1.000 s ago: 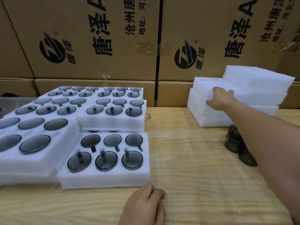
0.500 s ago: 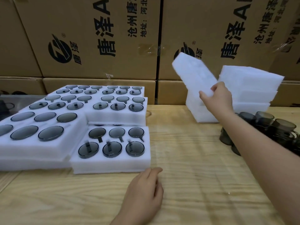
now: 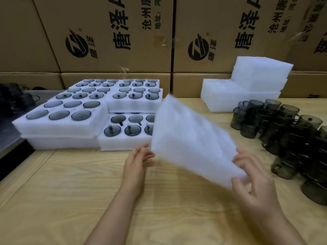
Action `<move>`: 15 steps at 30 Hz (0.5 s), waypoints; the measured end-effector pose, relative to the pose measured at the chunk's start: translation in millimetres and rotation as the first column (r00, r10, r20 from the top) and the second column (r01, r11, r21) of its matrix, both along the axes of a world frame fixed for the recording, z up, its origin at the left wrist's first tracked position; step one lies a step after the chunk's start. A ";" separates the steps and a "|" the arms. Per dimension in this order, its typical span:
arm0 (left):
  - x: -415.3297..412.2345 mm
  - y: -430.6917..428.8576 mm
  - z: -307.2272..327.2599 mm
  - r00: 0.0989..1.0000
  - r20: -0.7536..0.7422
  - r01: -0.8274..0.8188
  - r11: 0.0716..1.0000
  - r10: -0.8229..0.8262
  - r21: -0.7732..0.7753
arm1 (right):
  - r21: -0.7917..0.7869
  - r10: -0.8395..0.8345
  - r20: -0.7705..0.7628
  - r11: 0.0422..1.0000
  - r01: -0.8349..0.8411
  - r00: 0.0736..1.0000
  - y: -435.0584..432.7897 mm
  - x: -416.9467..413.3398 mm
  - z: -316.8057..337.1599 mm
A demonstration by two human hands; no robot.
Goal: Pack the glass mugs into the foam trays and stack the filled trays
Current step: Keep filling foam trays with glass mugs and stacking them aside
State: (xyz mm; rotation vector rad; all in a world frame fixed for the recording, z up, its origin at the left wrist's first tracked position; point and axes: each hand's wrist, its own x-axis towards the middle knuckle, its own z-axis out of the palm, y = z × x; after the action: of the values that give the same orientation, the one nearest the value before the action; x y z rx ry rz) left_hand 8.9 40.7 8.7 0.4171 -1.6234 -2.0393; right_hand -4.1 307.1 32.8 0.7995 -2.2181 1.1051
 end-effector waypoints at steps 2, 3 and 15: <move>6.6 -4.8 -0.4 0.999 -0.026 -0.016 0.997 0.018 0.070 | 0.060 0.065 0.015 0.996 -0.066 0.998 4.7 3.0 -10.9; 8.4 -5.9 0.2 1.000 -0.030 0.003 0.993 0.001 0.120 | 0.085 0.082 0.032 0.993 -0.084 0.996 5.1 3.2 -14.8; 6.0 -12.1 -13.3 0.942 0.008 0.334 0.934 -0.336 -0.127 | -0.099 -0.199 0.092 0.973 0.207 0.976 19.8 -2.7 -17.8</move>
State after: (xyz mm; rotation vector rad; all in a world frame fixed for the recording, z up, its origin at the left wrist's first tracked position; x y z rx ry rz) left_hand 14.8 28.6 -4.5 0.0815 -1.9094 -2.1542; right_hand -6.8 326.9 15.0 0.4777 -2.2270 1.1623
